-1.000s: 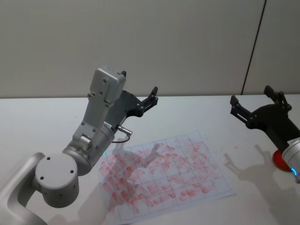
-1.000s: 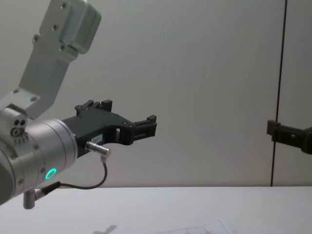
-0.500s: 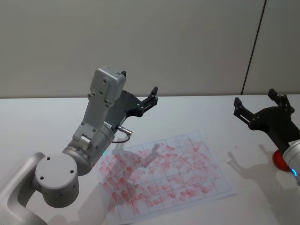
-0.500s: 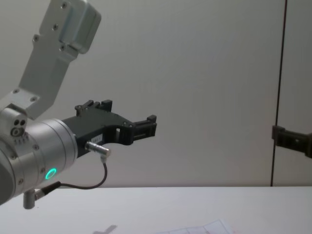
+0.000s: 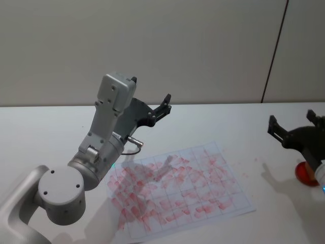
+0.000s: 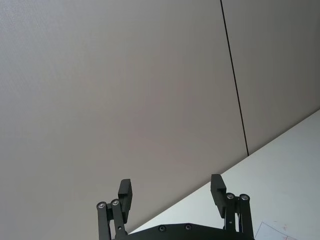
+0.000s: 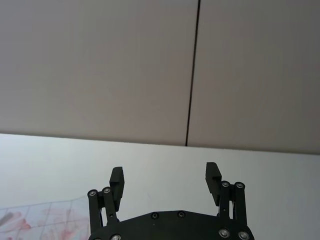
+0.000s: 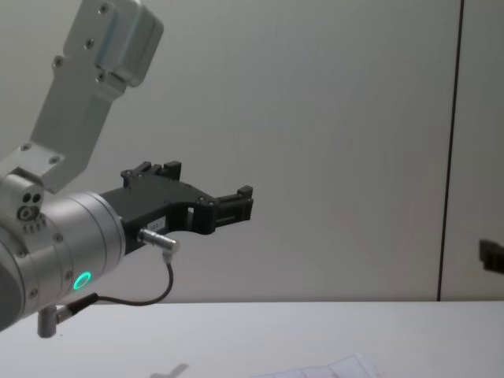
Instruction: Use the one hand to pick up the stamp and affix it onto the A4 paper.
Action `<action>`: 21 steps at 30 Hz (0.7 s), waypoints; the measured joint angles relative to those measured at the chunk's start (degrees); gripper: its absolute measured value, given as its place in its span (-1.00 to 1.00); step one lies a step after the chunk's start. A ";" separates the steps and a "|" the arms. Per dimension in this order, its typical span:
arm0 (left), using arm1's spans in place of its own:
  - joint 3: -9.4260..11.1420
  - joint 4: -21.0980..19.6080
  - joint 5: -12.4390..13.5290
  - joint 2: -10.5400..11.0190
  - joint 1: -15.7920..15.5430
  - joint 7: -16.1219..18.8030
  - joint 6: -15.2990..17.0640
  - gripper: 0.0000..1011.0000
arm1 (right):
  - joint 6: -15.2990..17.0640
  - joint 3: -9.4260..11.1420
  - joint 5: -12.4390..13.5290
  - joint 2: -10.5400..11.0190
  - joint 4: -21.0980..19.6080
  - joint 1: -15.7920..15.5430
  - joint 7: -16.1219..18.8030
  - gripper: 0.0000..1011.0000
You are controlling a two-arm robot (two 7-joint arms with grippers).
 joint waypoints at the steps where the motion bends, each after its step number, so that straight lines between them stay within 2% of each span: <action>1: 0.00 0.00 0.00 0.00 0.00 0.00 0.00 0.98 | 0.67 0.11 0.17 -0.01 0.01 -0.10 -0.57 0.98; 13: 0.00 0.00 0.00 0.00 0.00 0.00 0.00 0.98 | 4.86 1.07 2.23 -0.54 1.67 -0.72 -3.90 0.98; 21: 0.00 0.00 0.00 0.00 0.00 0.00 0.00 0.98 | 6.66 1.58 3.36 -0.66 2.60 -0.92 -4.55 0.98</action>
